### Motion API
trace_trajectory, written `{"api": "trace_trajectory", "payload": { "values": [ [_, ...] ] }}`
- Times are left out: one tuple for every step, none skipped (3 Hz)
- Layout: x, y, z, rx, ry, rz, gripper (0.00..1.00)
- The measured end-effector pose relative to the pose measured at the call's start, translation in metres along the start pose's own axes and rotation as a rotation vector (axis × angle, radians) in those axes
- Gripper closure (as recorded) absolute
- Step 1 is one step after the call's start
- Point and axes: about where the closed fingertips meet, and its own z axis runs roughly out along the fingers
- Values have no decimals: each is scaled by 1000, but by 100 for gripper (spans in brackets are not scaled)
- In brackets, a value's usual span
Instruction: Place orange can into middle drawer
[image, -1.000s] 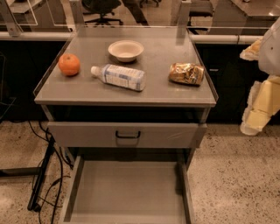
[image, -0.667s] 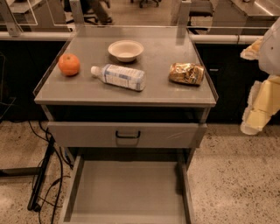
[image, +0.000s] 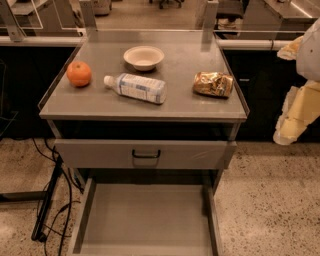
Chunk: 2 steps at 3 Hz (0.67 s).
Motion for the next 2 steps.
{"api": "trace_trajectory", "payload": {
  "values": [
    [-14, -35, 13, 31, -126, -63, 0],
    [-35, -64, 18, 53, -224, -118, 0]
  ]
}}
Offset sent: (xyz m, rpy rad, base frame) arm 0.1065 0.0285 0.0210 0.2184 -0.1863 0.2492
